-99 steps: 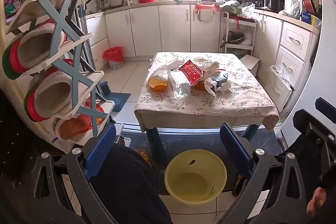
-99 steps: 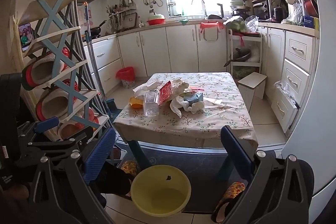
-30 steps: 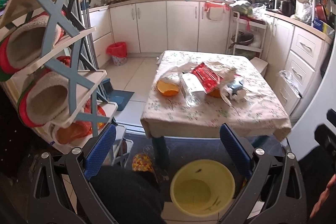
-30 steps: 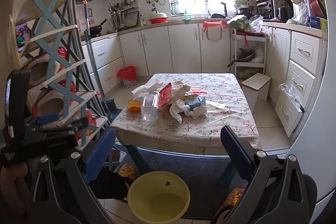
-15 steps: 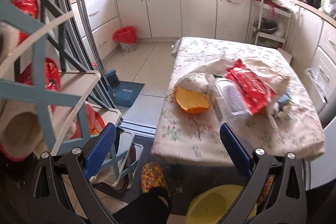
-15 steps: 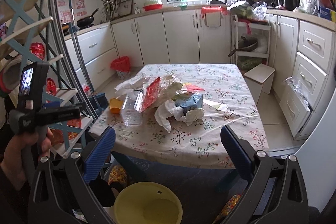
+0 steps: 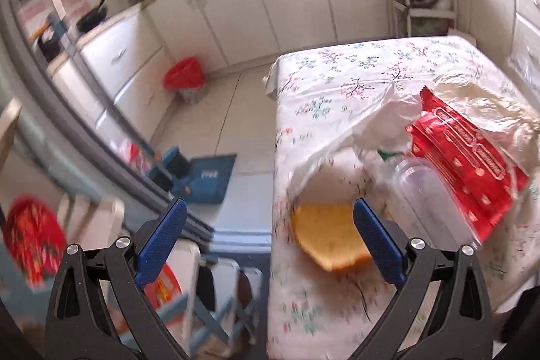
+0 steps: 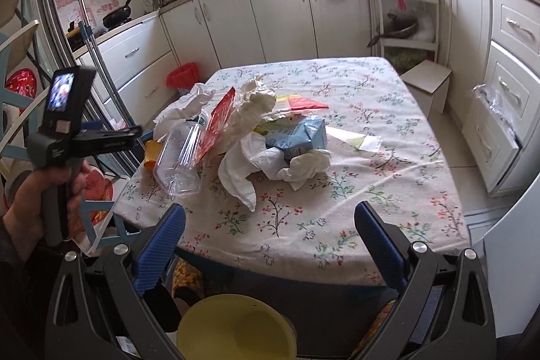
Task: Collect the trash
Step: 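Reach the left tool to the white tissue and grasp it while the right tool reaches the red wrapper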
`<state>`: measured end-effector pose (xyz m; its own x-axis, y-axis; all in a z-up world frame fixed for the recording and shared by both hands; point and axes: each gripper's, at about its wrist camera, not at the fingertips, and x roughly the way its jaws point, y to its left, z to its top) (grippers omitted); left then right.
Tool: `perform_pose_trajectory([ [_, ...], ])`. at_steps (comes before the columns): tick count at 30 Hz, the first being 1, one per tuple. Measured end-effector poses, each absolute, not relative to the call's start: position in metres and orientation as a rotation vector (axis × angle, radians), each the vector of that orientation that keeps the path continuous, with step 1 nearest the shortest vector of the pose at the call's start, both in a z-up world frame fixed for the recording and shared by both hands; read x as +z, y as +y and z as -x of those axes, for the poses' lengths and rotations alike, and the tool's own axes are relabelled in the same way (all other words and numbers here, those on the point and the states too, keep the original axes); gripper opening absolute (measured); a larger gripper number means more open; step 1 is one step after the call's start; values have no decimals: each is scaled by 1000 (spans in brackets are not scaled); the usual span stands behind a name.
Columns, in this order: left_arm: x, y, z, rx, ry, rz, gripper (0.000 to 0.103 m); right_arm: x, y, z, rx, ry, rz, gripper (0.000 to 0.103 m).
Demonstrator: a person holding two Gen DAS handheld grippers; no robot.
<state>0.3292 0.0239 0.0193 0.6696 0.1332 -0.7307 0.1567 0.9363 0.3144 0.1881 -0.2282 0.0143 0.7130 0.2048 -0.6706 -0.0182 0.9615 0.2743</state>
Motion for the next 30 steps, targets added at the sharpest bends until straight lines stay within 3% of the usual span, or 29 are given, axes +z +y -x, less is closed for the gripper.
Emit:
perform_pose_trajectory([
  [6,5,0,-366,-75,812,-513,94,9,-226,-202,152,792,-264,96],
  [10,-3,-8,-385,-149,834,-533,80,3,-219,-212,193,812,-271,96],
  [13,-11,-10,-394,-233,874,-493,61,1,-207,-216,239,821,-259,96],
  [18,-18,-18,-398,-326,931,-472,10,1,-188,-218,300,825,-233,96],
  [20,-15,-16,-399,-338,936,-450,1,1,-181,-217,321,821,-220,96],
  [30,10,8,-401,-373,931,-297,1,-1,-183,-213,346,813,-183,96],
])
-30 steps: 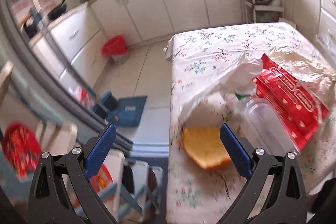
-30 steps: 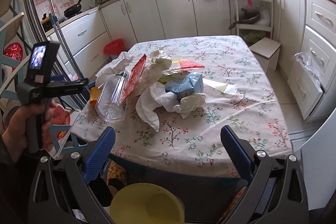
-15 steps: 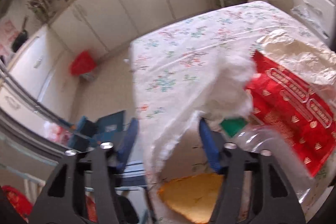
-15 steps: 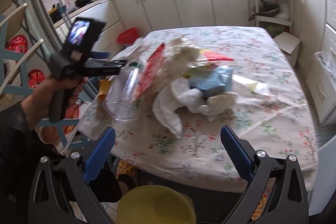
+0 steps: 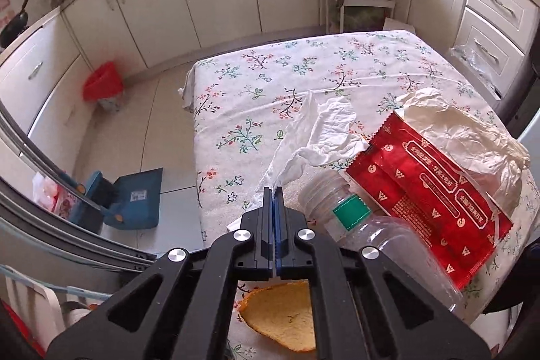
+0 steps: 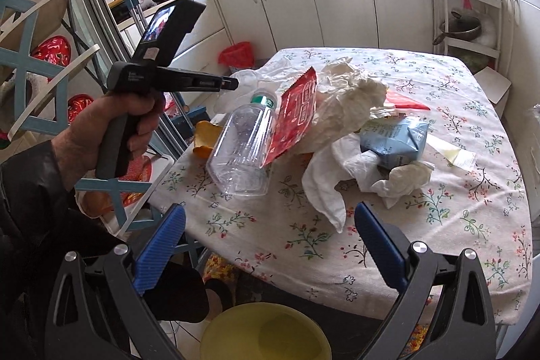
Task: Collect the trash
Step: 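Reach the left tool to the white tissue and grasp it while the right tool reaches the red wrapper, then grasp the red snack wrapper with the right tool and lift it while the left tool holds the tissue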
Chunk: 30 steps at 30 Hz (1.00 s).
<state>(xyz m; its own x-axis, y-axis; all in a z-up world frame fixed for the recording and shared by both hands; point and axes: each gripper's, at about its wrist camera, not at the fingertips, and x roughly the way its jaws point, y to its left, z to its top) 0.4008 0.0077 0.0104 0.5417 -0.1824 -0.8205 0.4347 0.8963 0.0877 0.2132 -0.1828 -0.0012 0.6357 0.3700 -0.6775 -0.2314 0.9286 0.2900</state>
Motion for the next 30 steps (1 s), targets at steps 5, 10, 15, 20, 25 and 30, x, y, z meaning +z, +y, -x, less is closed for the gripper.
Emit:
perform_pose_trajectory([
  [5,6,0,-409,-318,917,-394,49,26,-179,-229,394,724,-178,96],
  [10,-4,0,-425,-308,939,-381,54,41,-173,-274,483,705,-210,95],
  [15,-22,4,-442,-326,1037,-297,29,14,-185,-316,467,848,-332,74],
  [20,-19,7,-441,-330,1049,-242,1,-3,-192,-326,415,908,-368,71],
  [25,-5,8,-439,-343,1014,-198,1,-7,-186,-337,448,938,-409,47],
  [30,1,9,-439,-353,1002,-186,1,-8,-187,-336,467,931,-415,6],
])
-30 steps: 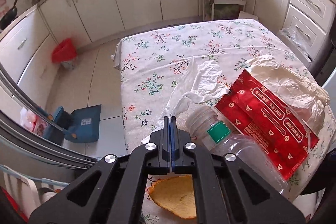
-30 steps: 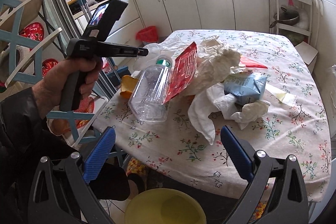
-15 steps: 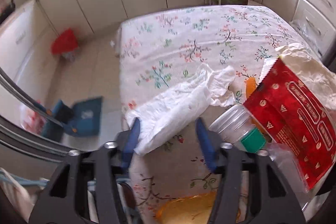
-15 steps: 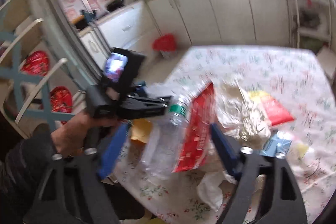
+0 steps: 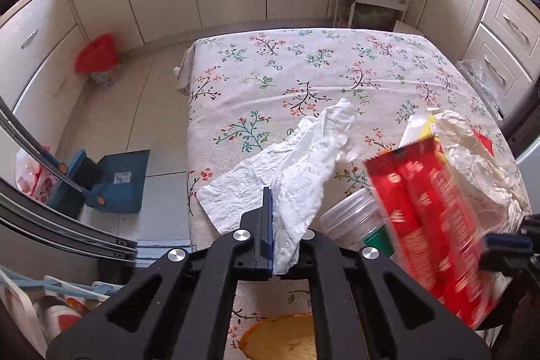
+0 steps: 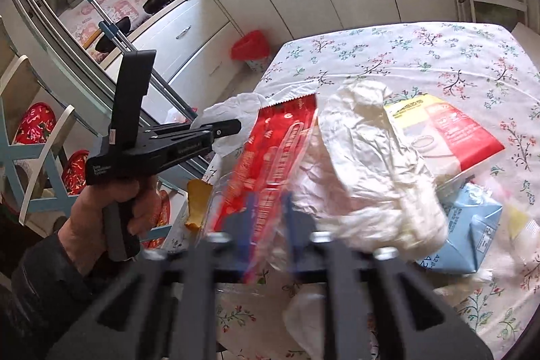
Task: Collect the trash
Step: 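Grasp the red snack wrapper with the right tool and lift it while the left tool holds the tissue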
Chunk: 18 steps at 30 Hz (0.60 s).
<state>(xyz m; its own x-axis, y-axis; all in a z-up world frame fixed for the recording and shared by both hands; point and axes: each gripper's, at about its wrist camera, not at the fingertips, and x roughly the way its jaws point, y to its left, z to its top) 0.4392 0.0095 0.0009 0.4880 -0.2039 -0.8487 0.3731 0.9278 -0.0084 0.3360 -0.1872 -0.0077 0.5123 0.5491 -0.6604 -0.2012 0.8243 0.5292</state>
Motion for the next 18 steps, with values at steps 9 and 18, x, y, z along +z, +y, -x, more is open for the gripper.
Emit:
perform_pose_trajectory([
  [9,8,12,-438,-342,985,-169,0,-24,-198,-347,532,981,-594,48],
  [18,2,2,-433,-362,1004,-202,1,-27,-183,-378,563,1036,-628,50],
])
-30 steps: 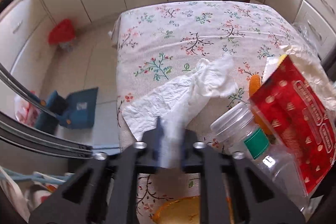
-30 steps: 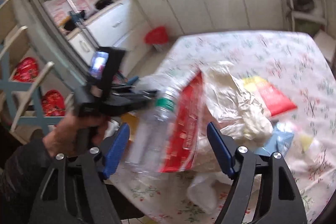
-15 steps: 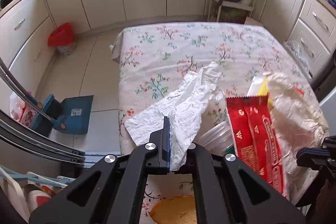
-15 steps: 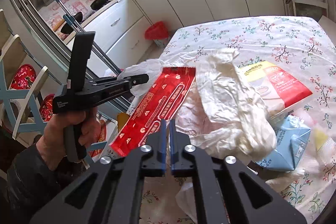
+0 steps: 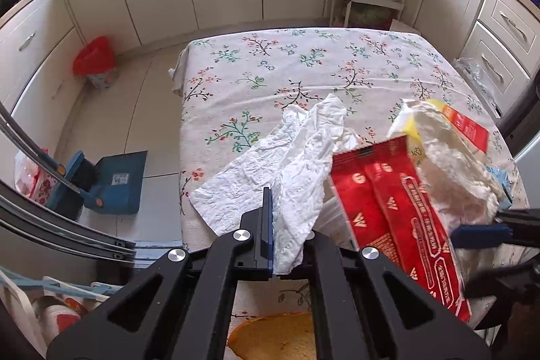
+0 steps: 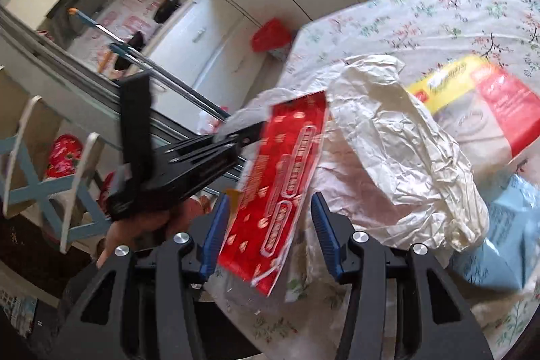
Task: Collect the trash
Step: 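Grasp the red snack wrapper with the right tool and lift it while the left tool holds the tissue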
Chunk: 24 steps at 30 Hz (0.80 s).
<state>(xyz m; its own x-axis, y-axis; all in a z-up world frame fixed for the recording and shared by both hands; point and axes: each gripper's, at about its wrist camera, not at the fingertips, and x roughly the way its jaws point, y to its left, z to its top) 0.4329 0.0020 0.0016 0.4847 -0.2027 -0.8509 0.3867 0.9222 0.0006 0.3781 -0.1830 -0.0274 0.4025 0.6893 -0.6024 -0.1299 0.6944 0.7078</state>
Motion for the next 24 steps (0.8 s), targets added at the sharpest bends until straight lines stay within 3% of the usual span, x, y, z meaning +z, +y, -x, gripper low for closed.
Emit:
perform_pose_trajectory([
  [11,-2,-11,-430,-382,1011,-234,1,-37,-179,-397,544,1064,-640,48],
  [17,-7,-20,-427,-389,1015,-272,1,-44,-192,-406,610,1045,-812,48],
  [19,-9,-22,-427,-389,1021,-284,1,-46,-191,-407,574,1079,-773,43],
  [24,-11,-22,-427,-389,1027,-285,0,-47,-181,-405,605,1104,-772,43],
])
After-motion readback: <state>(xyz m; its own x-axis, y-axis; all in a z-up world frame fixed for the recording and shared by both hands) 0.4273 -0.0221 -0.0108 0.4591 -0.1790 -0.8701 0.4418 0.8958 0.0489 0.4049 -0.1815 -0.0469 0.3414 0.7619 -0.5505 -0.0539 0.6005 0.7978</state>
